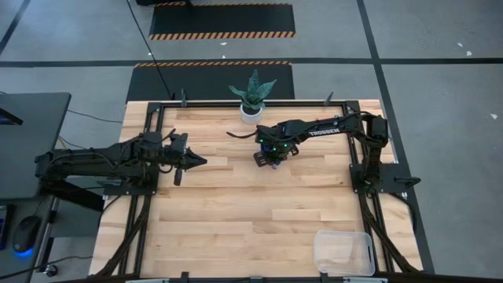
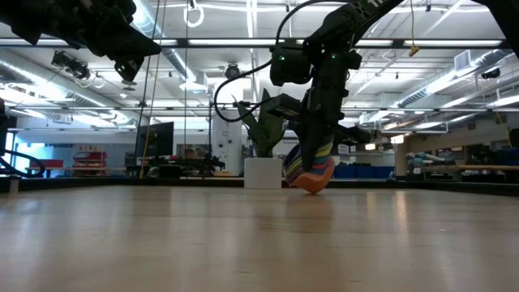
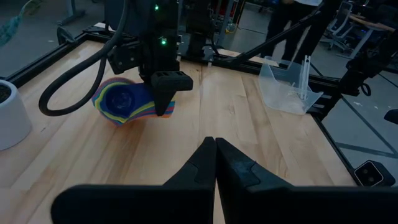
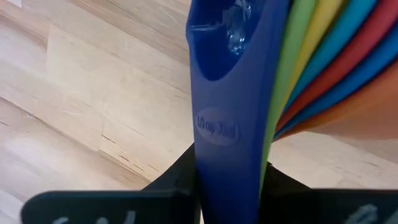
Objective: Nest measuring cups in basket
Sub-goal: Put the nested measuring cups into the transparent bin
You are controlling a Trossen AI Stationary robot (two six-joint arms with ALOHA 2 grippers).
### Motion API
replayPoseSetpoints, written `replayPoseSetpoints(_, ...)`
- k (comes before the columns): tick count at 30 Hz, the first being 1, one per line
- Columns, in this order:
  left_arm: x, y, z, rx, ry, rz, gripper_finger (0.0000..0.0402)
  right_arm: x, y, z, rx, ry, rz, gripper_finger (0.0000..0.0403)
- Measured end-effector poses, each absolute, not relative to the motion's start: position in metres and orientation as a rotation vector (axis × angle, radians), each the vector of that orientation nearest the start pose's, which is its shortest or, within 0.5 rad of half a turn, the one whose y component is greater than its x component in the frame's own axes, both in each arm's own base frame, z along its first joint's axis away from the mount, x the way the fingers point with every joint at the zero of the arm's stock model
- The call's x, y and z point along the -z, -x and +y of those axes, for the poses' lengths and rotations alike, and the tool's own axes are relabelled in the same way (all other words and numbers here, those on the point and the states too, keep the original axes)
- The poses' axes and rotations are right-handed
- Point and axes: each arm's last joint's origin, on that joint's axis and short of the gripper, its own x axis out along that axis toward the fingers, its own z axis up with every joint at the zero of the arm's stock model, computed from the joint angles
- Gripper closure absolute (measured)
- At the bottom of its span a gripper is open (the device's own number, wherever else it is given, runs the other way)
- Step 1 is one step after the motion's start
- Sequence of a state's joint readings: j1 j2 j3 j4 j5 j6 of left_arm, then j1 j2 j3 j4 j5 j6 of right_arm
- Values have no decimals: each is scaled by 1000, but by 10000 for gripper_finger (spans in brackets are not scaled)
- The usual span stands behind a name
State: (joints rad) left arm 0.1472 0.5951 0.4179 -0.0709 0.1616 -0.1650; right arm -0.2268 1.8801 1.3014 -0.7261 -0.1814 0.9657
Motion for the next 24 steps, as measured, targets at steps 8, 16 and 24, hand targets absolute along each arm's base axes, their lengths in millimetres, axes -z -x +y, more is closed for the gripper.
replayPoseSetpoints(8, -244, -146, 17, -6, 202, 246, 388, -178, -355, -77, 664, -1087, 1179, 342)
replayPoseSetpoints(16, -244, -146, 17, -6, 202, 246, 388, -178, -355, -77, 658, -1077, 1181, 345)
replayPoseSetpoints(24, -244, -146, 17, -6, 202, 246, 388, -178, -355, -77, 646, -1064, 1185, 347)
